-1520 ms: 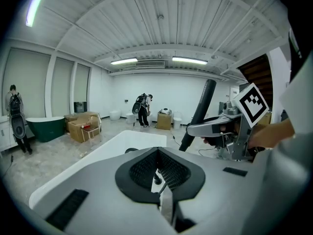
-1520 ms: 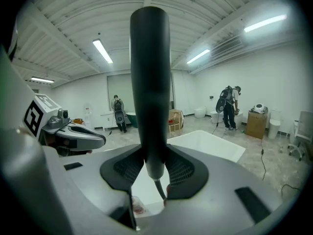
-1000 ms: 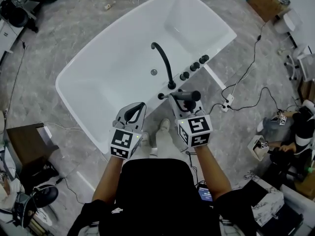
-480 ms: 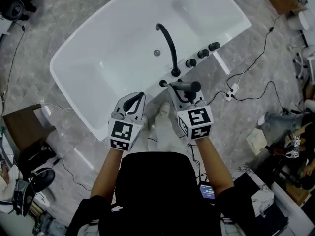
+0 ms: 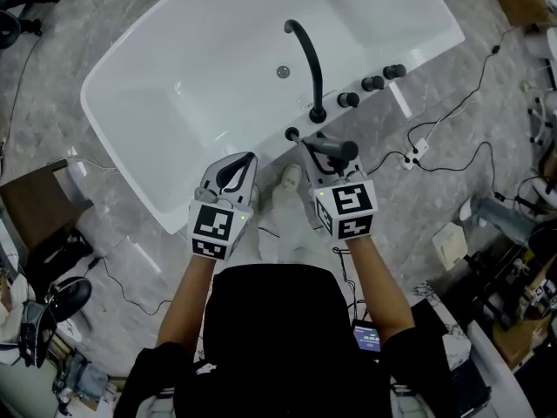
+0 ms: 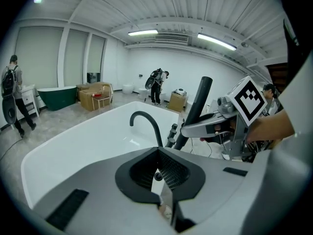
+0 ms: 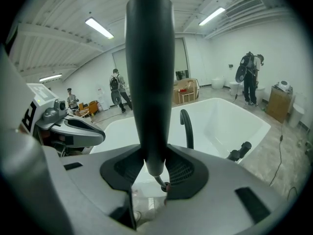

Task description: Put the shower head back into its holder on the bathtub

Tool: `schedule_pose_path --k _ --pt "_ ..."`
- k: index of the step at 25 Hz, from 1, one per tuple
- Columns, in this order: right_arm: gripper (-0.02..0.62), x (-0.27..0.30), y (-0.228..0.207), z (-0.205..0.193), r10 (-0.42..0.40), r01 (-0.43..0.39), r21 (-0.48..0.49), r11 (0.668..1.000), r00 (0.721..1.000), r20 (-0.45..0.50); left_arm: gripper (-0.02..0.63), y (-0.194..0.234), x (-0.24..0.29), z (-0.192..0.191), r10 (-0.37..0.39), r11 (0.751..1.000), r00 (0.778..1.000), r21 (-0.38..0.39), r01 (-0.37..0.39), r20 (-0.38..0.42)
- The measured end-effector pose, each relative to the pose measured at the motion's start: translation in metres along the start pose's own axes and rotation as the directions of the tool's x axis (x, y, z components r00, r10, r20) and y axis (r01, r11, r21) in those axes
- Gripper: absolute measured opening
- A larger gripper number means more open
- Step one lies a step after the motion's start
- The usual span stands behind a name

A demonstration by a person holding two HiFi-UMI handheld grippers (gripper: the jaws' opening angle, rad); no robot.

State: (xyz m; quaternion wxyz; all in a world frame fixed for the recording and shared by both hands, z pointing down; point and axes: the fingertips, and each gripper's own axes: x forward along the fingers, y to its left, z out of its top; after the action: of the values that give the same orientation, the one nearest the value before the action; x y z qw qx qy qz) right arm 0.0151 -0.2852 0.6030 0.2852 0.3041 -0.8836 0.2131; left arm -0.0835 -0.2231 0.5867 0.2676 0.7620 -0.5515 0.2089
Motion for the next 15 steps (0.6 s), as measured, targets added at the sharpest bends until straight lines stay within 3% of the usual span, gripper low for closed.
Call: schedule_pose_path --k 15 --pt "0.146 0.052 0.001 -0.065 0.033 -0.038 -0.037 0.999 0.991 -0.132 0.014 0.018 0.023 -0.022 0.044 0.998 0.999 -0.047 -0.045 -0.027"
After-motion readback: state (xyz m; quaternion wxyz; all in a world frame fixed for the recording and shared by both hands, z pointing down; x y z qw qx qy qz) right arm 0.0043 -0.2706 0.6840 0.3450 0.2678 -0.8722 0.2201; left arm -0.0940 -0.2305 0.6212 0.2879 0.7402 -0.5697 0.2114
